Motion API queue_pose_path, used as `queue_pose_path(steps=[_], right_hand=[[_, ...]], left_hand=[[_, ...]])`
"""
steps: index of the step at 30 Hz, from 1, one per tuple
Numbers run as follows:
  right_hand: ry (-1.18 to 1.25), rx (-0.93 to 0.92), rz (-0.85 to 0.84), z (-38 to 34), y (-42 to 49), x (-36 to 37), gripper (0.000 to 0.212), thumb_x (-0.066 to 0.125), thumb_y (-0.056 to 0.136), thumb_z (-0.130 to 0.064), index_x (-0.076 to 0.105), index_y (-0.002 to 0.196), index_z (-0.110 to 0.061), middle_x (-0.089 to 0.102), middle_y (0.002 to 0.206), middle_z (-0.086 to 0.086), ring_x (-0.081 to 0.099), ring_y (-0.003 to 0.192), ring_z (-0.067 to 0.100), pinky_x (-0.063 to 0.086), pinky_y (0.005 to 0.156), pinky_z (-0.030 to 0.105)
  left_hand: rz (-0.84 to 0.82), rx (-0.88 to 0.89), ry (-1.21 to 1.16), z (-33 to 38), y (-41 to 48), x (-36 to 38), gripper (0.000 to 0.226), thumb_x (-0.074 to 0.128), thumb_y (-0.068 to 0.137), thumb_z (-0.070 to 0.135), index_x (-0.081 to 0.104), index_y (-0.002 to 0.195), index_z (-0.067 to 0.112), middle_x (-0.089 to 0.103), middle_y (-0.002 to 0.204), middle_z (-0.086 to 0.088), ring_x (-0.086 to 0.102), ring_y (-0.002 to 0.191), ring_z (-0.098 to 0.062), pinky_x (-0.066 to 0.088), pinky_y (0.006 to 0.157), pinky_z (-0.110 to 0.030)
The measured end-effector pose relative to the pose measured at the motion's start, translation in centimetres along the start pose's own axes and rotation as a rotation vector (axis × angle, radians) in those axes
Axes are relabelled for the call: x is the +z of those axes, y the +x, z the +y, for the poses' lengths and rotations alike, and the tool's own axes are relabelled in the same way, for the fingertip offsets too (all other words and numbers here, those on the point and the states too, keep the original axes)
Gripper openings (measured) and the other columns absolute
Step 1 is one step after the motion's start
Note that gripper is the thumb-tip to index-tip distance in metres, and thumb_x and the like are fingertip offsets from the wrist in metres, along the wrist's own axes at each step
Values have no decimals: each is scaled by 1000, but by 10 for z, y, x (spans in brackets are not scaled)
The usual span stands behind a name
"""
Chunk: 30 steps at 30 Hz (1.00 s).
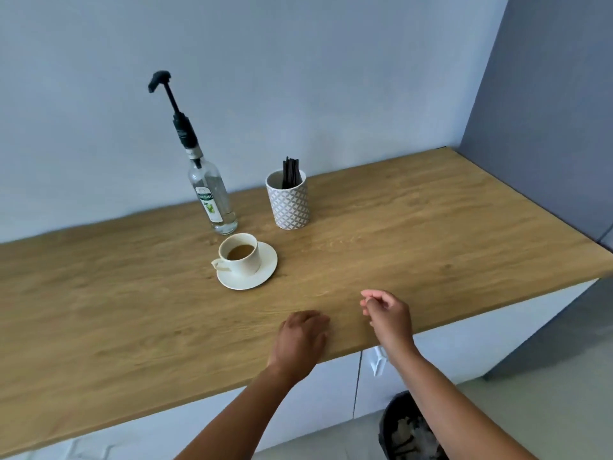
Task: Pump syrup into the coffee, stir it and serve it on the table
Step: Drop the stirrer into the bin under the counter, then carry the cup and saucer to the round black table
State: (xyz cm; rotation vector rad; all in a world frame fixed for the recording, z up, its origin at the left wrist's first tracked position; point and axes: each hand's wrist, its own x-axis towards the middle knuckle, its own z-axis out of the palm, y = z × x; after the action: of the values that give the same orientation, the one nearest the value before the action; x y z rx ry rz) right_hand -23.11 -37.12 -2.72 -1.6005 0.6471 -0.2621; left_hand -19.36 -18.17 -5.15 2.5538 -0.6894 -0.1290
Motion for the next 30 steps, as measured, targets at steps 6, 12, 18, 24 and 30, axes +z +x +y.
queue_pose_path(steps=[6, 12, 18, 24, 30], right_hand=[[-72, -32, -47, -28, 27, 83, 20, 56, 87, -12, 71, 86, -25, 72, 76, -4, 61, 58, 8, 48, 55, 27], [-186, -49, -105, -46, 53, 159, 21, 52, 86, -18, 71, 95, -24, 71, 87, -3, 65, 79, 17, 55, 76, 39], [-402, -115, -113, -54, 75, 208, 26, 52, 91, -22, 65, 113, -20, 69, 113, 1, 59, 90, 14, 42, 73, 26], [-592, -84, -168, -56, 94, 229, 43, 48, 95, -27, 50, 136, -15, 54, 137, 12, 53, 122, 29, 44, 96, 36], [-680, -132, -235, -54, 107, 238, 42, 42, 98, -27, 47, 140, -23, 47, 140, 13, 51, 124, 30, 43, 100, 38]], left_hand=[[124, -197, -178, -63, 0, -50, 26, 57, 94, 29, 71, 115, 33, 67, 113, 10, 65, 97, -9, 47, 79, -21], [237, -452, -323, -143, 14, -96, 30, 59, 90, 21, 70, 117, 28, 70, 99, 6, 63, 82, -11, 44, 73, -23], [244, -684, -604, -203, 50, -128, 48, 58, 88, 16, 53, 135, 17, 73, 76, -7, 66, 56, -22, 58, 61, -36], [143, -778, -791, -207, 81, -140, 60, 59, 85, 21, 43, 143, 22, 70, 64, -8, 61, 48, -24, 52, 53, -31], [171, -796, -815, -202, 95, -137, 60, 59, 86, 12, 47, 144, 16, 65, 58, -11, 56, 41, -21, 50, 45, -29]])
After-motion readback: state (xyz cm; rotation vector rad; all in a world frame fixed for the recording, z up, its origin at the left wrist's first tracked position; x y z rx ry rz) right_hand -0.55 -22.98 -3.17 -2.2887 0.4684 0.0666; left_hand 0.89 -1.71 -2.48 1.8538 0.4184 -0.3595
